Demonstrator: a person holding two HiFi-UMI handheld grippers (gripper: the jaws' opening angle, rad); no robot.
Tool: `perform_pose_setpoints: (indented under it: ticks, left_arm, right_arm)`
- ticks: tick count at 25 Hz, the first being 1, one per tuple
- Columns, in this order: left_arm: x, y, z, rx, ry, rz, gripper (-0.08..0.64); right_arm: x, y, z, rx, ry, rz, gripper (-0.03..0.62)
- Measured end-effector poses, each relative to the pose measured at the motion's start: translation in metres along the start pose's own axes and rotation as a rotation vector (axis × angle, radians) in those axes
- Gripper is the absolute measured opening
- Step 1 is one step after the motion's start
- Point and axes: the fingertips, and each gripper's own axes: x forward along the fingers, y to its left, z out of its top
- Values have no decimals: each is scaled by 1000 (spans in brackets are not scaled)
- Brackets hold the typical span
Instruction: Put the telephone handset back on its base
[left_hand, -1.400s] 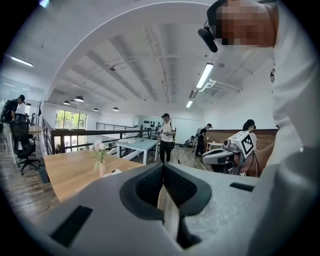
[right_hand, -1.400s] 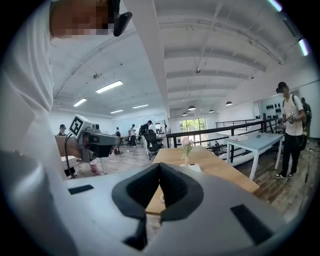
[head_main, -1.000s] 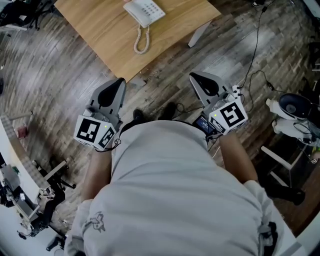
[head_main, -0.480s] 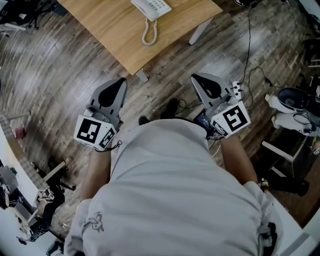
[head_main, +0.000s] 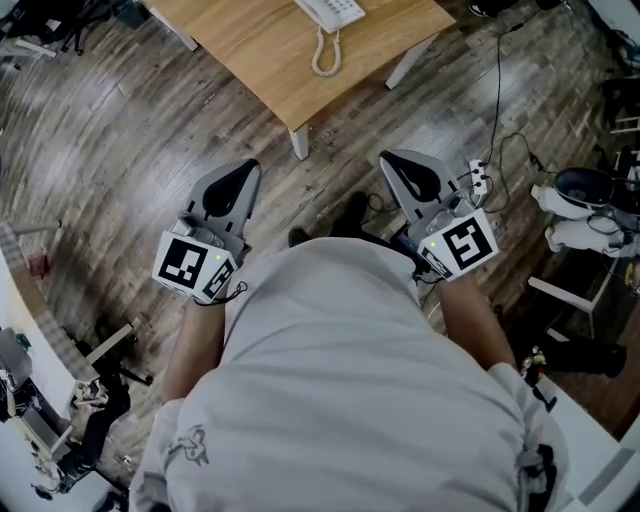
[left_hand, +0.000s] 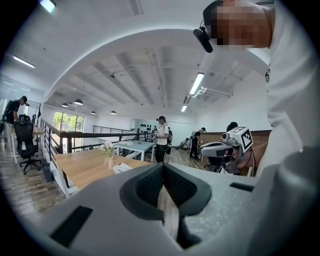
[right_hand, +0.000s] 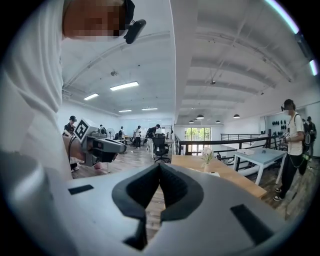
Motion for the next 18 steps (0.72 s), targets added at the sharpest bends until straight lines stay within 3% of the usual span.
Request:
perform_pose_setpoints:
  ticks: [8,18]
  left_arm:
    - [-55,10,-8,0,-17,-8,6]
    - [-73,16,-7,4,-33,-23,7]
  right_arm:
    - [20,66,4,1,8,14,6]
    - [28,88,10,7,-1,2,6]
